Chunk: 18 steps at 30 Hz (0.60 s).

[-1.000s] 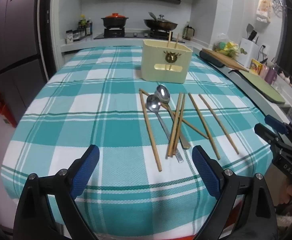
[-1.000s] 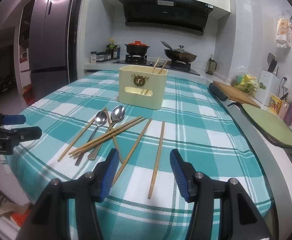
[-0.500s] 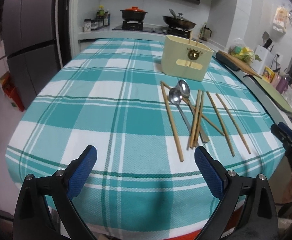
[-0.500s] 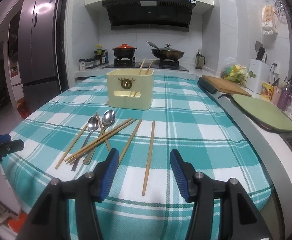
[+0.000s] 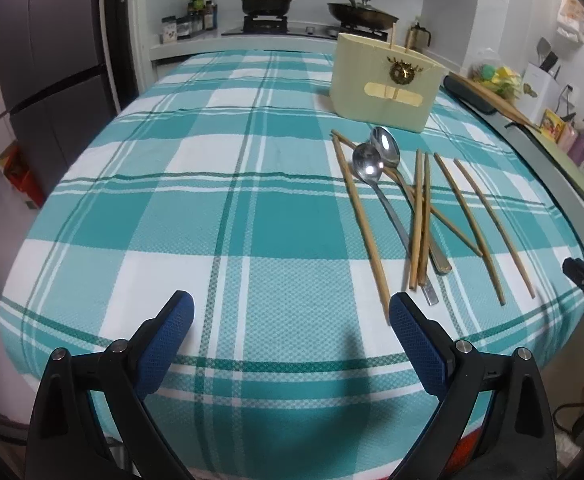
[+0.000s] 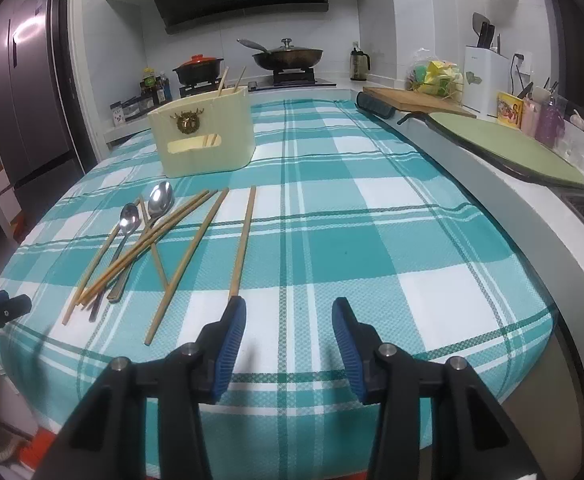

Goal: Organize utensils
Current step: 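Withdraw both grippers from the holder and lower them toward remaining chopsticks, then close the left gripper on a chopstick while the right gripper grasps another chopstick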

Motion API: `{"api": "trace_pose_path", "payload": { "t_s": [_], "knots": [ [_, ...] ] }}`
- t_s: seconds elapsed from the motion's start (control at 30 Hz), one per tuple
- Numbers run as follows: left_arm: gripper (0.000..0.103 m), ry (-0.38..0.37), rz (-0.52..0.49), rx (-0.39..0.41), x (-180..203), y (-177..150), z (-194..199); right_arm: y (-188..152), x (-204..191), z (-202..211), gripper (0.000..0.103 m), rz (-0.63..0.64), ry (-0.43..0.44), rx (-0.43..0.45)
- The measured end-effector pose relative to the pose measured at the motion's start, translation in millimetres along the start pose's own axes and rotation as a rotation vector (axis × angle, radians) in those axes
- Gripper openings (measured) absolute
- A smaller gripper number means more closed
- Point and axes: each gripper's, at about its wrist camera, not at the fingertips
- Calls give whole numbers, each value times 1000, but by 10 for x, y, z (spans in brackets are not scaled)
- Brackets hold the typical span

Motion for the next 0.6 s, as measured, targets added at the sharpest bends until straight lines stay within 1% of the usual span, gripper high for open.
{"api": "trace_pose_path", "payload": {
  "t_s": [0.07,0.23,0.4,0.47,0.53,0.6],
  "knots": [
    [98,-2,0,5,10,71,-33,13,-14,-41,41,10,14,-5],
    [98,-36,7,5,82,290,-169,109,-67,-127,41,51,55,-11],
    [98,-58,2,-27,218,521,-481,292,-13,-288,41,72,113,-46],
    [98,-46,-12,-38,286,568,-635,366,5,-382,41,73,134,-63],
    [98,-24,-31,-55,344,591,-790,442,36,-506,41,55,172,-90],
    [98,19,-55,-67,393,594,-928,495,37,-653,41,52,201,-127]
  ]
}}
Point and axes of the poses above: each gripper's, at about its wrist camera, not at the fingertips, and z roughly against the way its jaws point, x to its right, y to its top, and after that the axes turned 14 degrees about z, right-handed
